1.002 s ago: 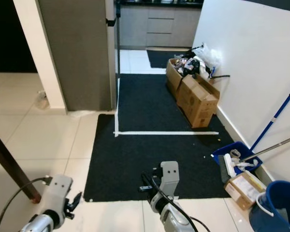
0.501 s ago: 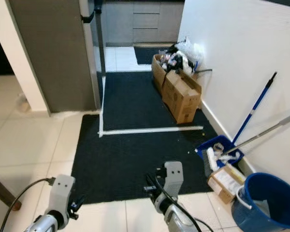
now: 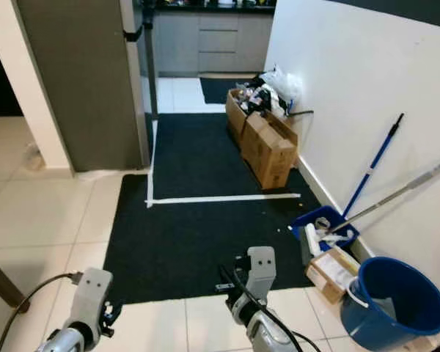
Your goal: Setting the table
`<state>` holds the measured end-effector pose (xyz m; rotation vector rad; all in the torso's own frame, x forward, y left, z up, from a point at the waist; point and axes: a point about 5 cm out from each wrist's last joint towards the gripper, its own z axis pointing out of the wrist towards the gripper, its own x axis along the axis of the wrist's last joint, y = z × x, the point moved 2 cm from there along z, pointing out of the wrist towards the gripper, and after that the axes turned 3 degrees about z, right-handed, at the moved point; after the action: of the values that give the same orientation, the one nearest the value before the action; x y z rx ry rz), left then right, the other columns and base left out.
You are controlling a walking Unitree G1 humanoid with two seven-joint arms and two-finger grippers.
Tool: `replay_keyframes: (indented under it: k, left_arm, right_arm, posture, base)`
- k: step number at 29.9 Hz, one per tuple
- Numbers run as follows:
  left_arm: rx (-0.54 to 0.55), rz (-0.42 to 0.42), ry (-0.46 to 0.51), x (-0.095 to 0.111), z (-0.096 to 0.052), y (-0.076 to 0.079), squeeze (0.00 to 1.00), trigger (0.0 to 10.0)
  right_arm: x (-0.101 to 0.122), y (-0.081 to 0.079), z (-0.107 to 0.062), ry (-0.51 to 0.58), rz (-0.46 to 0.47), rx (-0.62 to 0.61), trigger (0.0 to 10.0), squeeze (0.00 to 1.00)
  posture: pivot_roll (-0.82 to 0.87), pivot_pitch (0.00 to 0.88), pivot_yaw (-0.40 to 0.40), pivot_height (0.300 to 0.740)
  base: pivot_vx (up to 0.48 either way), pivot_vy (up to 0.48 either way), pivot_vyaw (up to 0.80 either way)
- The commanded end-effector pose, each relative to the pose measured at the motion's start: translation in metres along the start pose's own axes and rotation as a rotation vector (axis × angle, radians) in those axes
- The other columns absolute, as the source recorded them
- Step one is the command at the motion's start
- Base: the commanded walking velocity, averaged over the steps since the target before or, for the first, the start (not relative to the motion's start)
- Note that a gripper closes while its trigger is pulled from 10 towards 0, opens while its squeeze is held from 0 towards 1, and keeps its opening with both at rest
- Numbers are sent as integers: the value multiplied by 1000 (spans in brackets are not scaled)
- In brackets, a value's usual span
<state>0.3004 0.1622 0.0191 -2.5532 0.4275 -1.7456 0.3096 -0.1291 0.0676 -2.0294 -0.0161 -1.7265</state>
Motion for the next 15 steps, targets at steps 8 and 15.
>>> replay_keyframes:
  k: [8, 15]
  left_arm:
    - [-6, -6, -51, -11, -1, 5, 0, 10000]
    - [-6, -5, -58, -12, 0, 4, 0, 10000]
  right_arm:
    - [-3, 1, -1, -7, 6, -4, 10000, 0]
    - [-3, 0, -1, -8, 6, -2, 10000, 0]
  posture:
    - [19, 56, 41, 740]
    - [19, 55, 45, 740]
  base:
    - [140, -41, 0]
    - [0, 0, 0]
